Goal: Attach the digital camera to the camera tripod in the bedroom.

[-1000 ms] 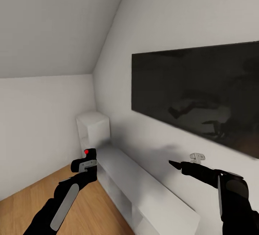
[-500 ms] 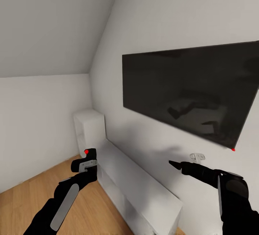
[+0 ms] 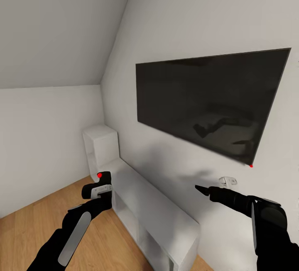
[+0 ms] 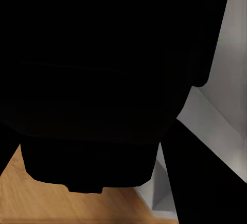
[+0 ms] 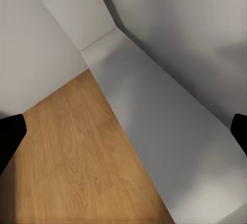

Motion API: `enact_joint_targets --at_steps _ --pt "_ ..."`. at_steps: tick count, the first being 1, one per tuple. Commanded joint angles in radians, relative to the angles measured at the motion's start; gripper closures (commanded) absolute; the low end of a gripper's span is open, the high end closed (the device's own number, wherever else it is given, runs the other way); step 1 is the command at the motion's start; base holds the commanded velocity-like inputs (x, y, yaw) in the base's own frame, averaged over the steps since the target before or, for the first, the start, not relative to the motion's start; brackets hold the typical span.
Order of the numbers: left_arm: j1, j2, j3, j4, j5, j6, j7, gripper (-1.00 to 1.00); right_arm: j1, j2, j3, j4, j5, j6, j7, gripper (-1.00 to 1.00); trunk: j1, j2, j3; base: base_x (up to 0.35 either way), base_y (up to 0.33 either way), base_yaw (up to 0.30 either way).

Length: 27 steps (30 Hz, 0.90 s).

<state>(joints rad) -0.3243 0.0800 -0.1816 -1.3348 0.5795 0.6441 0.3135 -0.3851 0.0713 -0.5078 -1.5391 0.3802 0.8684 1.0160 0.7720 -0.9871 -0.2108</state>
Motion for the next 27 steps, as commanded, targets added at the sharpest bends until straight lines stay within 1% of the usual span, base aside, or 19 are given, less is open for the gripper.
enact_joint_targets --at_steps 1,12,14,15,16,17,18,19,20,21,22,23,24,25,26,27 --pt "-0.001 0.001 -0.003 -0.001 0.009 0.002 0.009 1.0 -0.001 0.001 -0.003 -0.001 0.009 0.004 0.01 -1.0 0.0 -0.001 -0.001 -0.01 -0.01 0.0" --pt "-0.001 0.0 -0.004 0.008 0.01 -0.001 0.006 1.0 -0.001 -0.001 -0.007 0.005 0.018 0.004 0.0 -1.0 0.0 -0.001 -0.001 -0.003 -0.003 0.0" --pt "-0.001 0.0 -0.005 0.008 0.006 0.005 0.006 1.0 -0.001 -0.009 -0.011 0.054 0.021 0.001 -0.023 -1.0 0.0 -0.001 -0.001 0.0 0.0 0.0" --pt "-0.001 0.003 -0.008 0.009 0.012 0.013 0.007 1.0 -0.001 -0.024 -0.016 0.147 0.036 -0.015 -0.063 -1.0 0.0 -0.001 -0.001 0.0 0.0 0.0" --pt "0.0 0.004 -0.009 0.021 0.015 0.016 0.007 1.0 -0.001 -0.041 -0.023 0.199 0.043 -0.032 -0.087 -1.0 0.0 -0.001 -0.001 0.0 0.0 0.0" --pt "0.0 0.005 -0.009 0.033 0.017 0.017 0.007 1.0 -0.001 -0.052 -0.028 0.228 0.047 -0.044 -0.099 -1.0 0.0 -0.001 -0.001 0.0 0.0 0.0" --pt "0.003 0.006 -0.009 0.071 0.018 0.017 0.006 1.0 -0.001 -0.074 -0.043 0.294 0.052 -0.074 -0.127 -1.0 0.0 -0.001 -0.001 0.0 0.0 0.0" --pt "0.005 0.006 -0.01 0.124 0.018 0.012 0.006 1.0 -0.001 -0.094 -0.06 0.368 0.056 -0.111 -0.157 -1.0 0.0 -0.001 -0.001 0.0 0.0 0.0" --pt "0.007 0.006 -0.01 0.225 0.016 0.005 0.004 1.0 -0.001 -0.12 -0.084 0.492 0.059 -0.18 -0.208 -1.0 0.0 -0.001 -0.001 0.0 0.0 0.0" --pt "0.008 0.006 -0.01 0.26 0.016 0.002 0.003 1.0 -0.001 -0.129 -0.091 0.534 0.06 -0.204 -0.226 -1.0 0.0 -0.001 -0.001 0.0 0.0 0.0" --pt "0.009 0.005 -0.009 0.328 0.015 -0.006 0.002 1.0 -0.001 -0.148 -0.103 0.616 0.061 -0.254 -0.262 -1.0 0.0 -0.001 -0.001 0.0 0.0 0.0" --pt "0.009 0.005 -0.009 0.365 0.014 -0.015 0.002 1.0 -0.001 -0.161 -0.108 0.664 0.062 -0.284 -0.283 -1.0 0.0 -0.001 -0.001 0.0 0.0 0.0" --pt "0.009 0.004 -0.008 0.452 0.014 -0.045 0.002 1.0 -0.001 -0.192 -0.118 0.783 0.062 -0.358 -0.334 -1.0 0.0 -0.001 -0.001 0.0 0.0 0.0" --pt "0.009 0.004 -0.008 0.506 0.015 -0.072 0.001 1.0 -0.001 -0.213 -0.122 0.859 0.063 -0.405 -0.364 -1.0 0.0 -0.001 -0.001 0.0 0.0 0.0" --pt "0.01 0.004 -0.007 0.532 0.016 -0.087 0.001 1.0 -0.001 -0.222 -0.123 0.895 0.063 -0.428 -0.378 -1.0 0.0 -0.001 -0.001 0.0 0.0 0.0" --pt "0.01 0.004 -0.007 0.611 0.016 -0.135 0.0 1.0 -0.001 -0.243 -0.126 0.996 0.064 -0.491 -0.412 -1.0 0.0 -0.001 -0.001 0.0 0.0 0.0"
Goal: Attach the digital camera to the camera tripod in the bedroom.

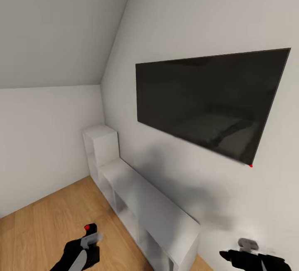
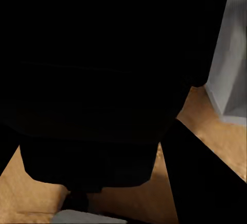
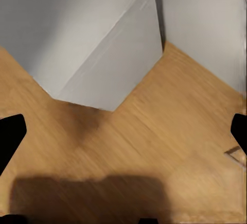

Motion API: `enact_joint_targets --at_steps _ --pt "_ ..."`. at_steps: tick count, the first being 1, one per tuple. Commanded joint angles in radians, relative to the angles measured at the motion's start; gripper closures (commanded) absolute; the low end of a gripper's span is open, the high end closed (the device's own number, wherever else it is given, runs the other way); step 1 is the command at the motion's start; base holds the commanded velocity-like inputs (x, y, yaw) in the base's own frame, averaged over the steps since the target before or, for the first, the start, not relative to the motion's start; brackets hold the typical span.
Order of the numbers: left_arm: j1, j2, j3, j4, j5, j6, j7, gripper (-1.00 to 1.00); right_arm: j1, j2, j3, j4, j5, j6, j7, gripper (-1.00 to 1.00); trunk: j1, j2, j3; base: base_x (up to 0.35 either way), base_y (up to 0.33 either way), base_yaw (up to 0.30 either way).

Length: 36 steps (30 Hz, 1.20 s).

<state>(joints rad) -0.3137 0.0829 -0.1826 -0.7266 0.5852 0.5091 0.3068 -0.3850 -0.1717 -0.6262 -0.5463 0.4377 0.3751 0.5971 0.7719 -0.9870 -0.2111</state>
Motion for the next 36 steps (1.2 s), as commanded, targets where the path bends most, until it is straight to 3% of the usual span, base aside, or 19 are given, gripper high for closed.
enact_joint_targets --at_steps 1,5,12,15,19,23,28,35,36 --pt "-0.001 0.001 -0.006 0.055 0.01 -0.03 0.007 1.0 -0.002 -0.009 -0.008 0.061 0.007 -0.035 -0.009 -1.0 0.0 -0.001 -0.001 0.0 0.0 0.0" --pt "-0.001 -0.002 -0.005 0.183 0.009 -0.096 0.004 1.0 -0.002 -0.019 -0.004 0.172 0.018 -0.097 -0.035 -1.0 0.0 -0.001 -0.001 0.0 0.0 0.0" --pt "-0.001 -0.037 -0.005 0.389 0.007 -0.187 -0.029 1.0 -0.002 -0.022 -0.002 0.344 0.141 -0.142 -0.082 -1.0 0.0 -0.001 -0.001 0.0 0.0 0.0" --pt "-0.001 -0.055 -0.005 0.5 0.006 -0.233 -0.039 1.0 0.003 -0.022 -0.001 0.455 0.19 -0.2 -0.142 -1.0 0.0 -0.001 -0.001 0.0 0.0 0.0" --pt "0.0 -0.078 -0.004 0.637 0.008 -0.296 -0.077 1.0 0.024 -0.022 0.0 0.545 0.214 -0.299 -0.239 -1.0 0.0 -0.001 -0.001 0.0 0.0 0.0" --pt "0.014 -0.088 -0.003 0.691 0.008 -0.336 -0.144 1.0 0.03 -0.019 0.0 0.564 0.222 -0.357 -0.278 -1.0 0.0 -0.001 -0.001 0.0 0.0 0.0" --pt "0.086 -0.094 -0.003 0.718 0.004 -0.37 -0.259 1.0 0.042 -0.015 0.0 0.575 0.25 -0.415 -0.302 -1.0 0.0 -0.001 -0.001 0.0 0.0 0.0" --pt "0.158 -0.094 -0.002 0.724 0.009 -0.388 -0.294 1.0 0.098 -0.012 0.0 0.578 0.268 -0.442 -0.309 -1.0 0.0 -0.001 -0.001 0.0 0.0 0.0" --pt "0.182 -0.094 -0.002 0.725 0.011 -0.421 -0.296 1.0 0.112 -0.012 0.0 0.578 0.269 -0.451 -0.309 -1.0 0.0 -0.001 -0.001 0.0 0.0 0.0"
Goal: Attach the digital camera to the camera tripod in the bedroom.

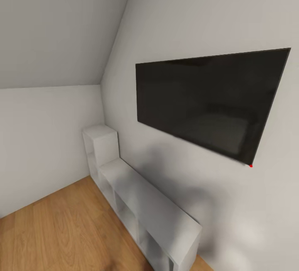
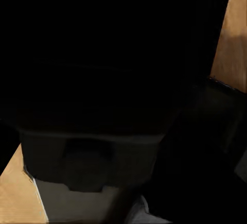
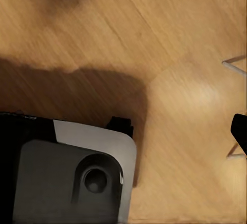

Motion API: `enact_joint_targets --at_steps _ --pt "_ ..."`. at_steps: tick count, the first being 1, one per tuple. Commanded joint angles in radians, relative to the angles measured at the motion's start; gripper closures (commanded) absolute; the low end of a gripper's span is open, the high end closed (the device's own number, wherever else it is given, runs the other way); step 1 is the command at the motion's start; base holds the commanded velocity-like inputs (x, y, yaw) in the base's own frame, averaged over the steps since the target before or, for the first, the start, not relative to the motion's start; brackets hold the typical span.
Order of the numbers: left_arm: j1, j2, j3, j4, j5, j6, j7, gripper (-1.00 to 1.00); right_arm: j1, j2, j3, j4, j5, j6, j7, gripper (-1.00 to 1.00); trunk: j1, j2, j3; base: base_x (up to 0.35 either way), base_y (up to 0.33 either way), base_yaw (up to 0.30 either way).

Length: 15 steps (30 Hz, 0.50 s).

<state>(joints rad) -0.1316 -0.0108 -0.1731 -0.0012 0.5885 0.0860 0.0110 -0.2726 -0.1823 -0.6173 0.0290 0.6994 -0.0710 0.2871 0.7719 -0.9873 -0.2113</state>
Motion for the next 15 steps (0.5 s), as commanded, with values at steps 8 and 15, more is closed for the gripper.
enact_joint_targets --at_steps 8,15 --pt "0.057 -0.001 -0.011 0.002 0.02 -0.194 -0.001 1.0 0.05 -0.005 -0.009 0.003 0.008 -0.018 -0.004 -1.0 0.0 -0.001 -0.001 0.0 0.0 0.0" --pt "0.061 0.0 -0.011 0.003 0.077 -0.206 0.001 1.0 0.104 -0.003 -0.012 0.005 -0.001 -0.048 -0.004 -1.0 0.0 -0.001 -0.001 0.0 0.0 0.0"
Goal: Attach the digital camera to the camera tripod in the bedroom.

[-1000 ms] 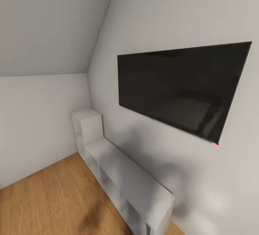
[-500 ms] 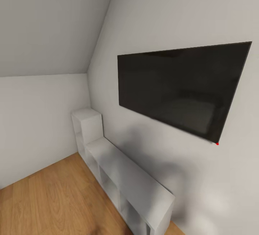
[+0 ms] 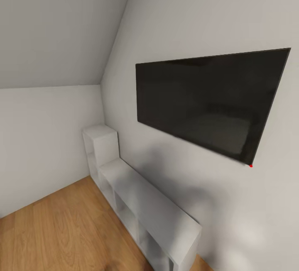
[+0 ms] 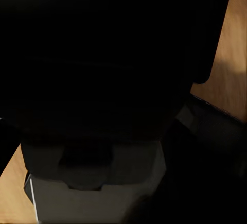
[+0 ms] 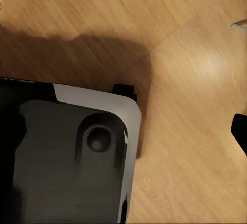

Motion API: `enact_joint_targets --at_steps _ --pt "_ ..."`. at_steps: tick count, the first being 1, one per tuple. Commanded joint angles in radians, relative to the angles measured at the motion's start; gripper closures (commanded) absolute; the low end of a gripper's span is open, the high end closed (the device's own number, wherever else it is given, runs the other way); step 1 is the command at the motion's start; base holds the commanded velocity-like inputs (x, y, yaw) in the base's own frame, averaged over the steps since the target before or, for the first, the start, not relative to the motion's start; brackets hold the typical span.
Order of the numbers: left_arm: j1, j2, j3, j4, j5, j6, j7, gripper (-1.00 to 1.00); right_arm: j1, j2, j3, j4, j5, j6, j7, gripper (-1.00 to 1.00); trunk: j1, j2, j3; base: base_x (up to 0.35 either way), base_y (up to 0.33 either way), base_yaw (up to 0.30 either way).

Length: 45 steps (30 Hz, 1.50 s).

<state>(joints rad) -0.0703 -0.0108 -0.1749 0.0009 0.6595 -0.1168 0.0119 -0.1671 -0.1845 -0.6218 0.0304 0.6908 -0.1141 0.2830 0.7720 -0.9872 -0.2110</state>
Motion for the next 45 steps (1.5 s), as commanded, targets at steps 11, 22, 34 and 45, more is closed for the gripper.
enact_joint_targets --at_steps 11,22,34,45 --pt "0.001 0.0 -0.009 0.001 0.037 -0.003 0.0 1.0 0.003 0.004 -0.006 0.002 0.015 -0.028 0.002 -1.0 0.0 -0.001 -0.001 0.0 0.0 0.0" --pt "0.001 0.017 -0.009 0.001 0.045 -0.006 0.0 1.0 0.003 -0.004 -0.006 0.001 0.025 -0.031 0.001 -1.0 -0.011 0.02 0.008 0.0 0.0 0.0" --pt "0.001 0.02 -0.008 0.001 0.049 -0.006 0.0 1.0 0.003 -0.005 -0.006 0.0 0.02 -0.029 0.0 -1.0 -0.057 0.104 0.046 0.0 0.0 0.0" --pt "0.001 0.019 -0.009 0.001 0.049 -0.006 -0.001 1.0 0.003 0.005 -0.005 0.0 0.021 -0.026 -0.044 -1.0 -0.1 0.181 0.08 0.0 0.0 0.0"
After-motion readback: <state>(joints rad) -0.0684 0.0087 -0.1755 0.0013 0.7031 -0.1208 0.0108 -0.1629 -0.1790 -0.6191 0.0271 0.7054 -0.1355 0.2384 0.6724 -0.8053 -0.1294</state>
